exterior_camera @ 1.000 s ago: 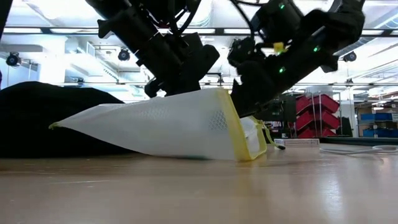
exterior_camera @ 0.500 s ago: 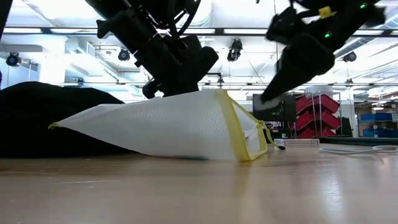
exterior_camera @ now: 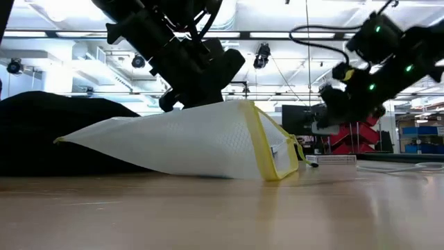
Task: Unpack backpack
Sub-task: Remove the light blue charger adapter from the white zip bag, then remove the white pill organizer from the white zip bag
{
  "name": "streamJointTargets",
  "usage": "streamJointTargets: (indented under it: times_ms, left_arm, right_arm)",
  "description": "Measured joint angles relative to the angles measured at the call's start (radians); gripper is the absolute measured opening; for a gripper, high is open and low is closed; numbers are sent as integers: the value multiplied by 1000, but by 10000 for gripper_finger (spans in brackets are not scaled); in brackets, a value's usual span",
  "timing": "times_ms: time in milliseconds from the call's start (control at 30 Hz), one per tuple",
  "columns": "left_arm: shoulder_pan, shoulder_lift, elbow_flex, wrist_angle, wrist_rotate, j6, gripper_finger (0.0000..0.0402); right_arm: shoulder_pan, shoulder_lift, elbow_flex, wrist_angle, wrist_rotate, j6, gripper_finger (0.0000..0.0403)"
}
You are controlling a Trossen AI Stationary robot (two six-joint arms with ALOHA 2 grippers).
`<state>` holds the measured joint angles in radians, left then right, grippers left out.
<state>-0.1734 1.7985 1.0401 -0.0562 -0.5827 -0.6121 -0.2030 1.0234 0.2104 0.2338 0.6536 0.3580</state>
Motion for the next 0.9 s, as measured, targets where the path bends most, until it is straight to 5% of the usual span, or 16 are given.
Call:
streamJointTargets:
  times_ms: [133,333,733,900]
  left_arm:
    - [0,0,0,3,-1,0,0]
    - [0,1,-3,3,-3,0,0]
    - [-1,-13,-3,-46,2,46,0]
    - [-5,-32,-3,-53,2,85,0]
  right_arm:
    - [-87,67,-41,113,-107,-33,181]
    - [-107,171,-38,124,-114,-55,185]
    - [-106,171,-3,106,-122,-183,294]
    - [-57,104,66,87,-282,-223,328]
